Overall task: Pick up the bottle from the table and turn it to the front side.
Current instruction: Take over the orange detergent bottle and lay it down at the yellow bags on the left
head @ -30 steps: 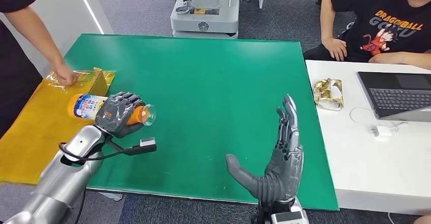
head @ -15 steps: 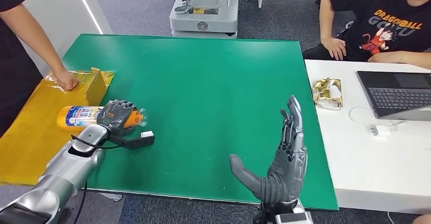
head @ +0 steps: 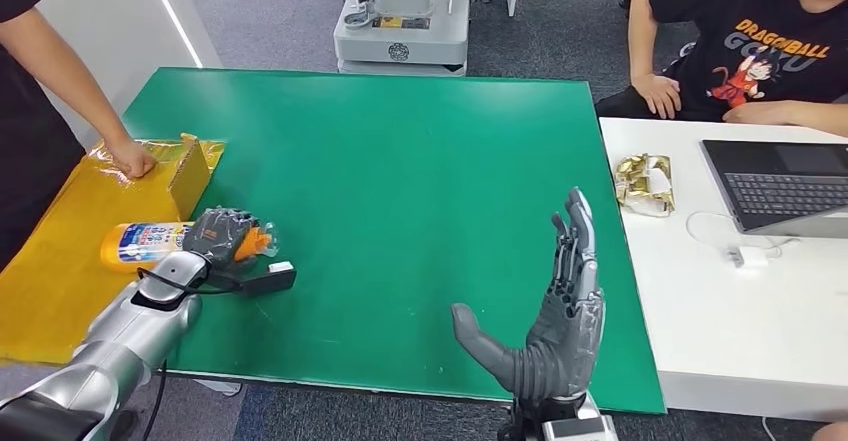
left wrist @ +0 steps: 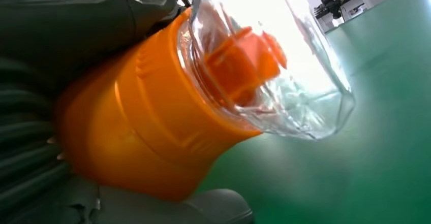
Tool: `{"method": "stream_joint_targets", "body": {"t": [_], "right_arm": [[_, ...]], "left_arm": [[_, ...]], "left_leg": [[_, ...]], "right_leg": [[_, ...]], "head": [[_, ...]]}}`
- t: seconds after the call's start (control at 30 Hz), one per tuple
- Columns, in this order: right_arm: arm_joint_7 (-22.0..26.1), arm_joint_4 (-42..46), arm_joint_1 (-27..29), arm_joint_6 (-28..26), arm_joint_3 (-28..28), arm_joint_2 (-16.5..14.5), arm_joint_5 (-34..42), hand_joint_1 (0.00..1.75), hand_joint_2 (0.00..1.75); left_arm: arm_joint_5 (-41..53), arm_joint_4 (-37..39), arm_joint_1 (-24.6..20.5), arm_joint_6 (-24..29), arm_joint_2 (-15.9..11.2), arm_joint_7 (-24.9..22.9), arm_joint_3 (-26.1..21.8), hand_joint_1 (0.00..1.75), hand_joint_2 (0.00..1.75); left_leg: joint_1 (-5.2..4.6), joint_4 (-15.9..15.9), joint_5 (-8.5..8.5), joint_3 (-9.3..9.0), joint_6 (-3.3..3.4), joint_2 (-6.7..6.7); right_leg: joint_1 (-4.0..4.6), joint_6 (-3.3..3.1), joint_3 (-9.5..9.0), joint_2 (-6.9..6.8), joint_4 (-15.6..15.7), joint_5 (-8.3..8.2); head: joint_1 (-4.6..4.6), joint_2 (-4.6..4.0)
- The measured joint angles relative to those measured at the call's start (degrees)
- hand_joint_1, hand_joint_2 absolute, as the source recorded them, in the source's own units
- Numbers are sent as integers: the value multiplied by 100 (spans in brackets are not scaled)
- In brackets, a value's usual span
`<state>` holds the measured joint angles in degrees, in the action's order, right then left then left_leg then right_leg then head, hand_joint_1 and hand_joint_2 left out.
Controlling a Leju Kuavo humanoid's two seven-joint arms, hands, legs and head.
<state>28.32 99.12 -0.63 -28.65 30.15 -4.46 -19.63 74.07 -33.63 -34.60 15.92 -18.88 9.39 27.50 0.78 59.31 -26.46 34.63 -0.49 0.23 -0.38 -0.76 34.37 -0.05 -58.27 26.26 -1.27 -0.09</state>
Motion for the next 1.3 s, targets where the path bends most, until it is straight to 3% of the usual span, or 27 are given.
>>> {"method": "stream_joint_targets", "body": {"t": [0.13, 0.27, 1.0, 1.3], "right_arm": [[20, -50, 0, -40, 1, 0, 9, 0, 175], [51, -101, 0, -72, 2, 0, 11, 0, 175], [63, -127, 0, -56, -4, 0, 20, 0, 175], [66, -127, 6, -12, -22, 0, 15, 0, 175]], "left_arm": [[56, 229, -142, -24, -18, -28, -1, 175, 175], [53, 393, -204, 1, -72, 3, -18, 1, 175], [63, 549, -279, 89, -128, -67, -58, 0, 175], [33, 531, -86, 680, -174, -67, -243, 0, 175]], "left_leg": [[1, -2, 2, -4, -2, -1], [2, -4, 4, -9, -5, 0], [1, -7, 4, -17, -6, 1], [1, -7, 4, -16, -6, 1]], "right_leg": [[0, -2, -4, 0, -3, -1], [0, -6, -6, 0, -4, -4], [0, -7, -13, 0, -5, -3], [0, -7, -11, 1, -5, -3]], "head": [[0, 0], [-1, 0], [0, 0], [0, 0]]}}
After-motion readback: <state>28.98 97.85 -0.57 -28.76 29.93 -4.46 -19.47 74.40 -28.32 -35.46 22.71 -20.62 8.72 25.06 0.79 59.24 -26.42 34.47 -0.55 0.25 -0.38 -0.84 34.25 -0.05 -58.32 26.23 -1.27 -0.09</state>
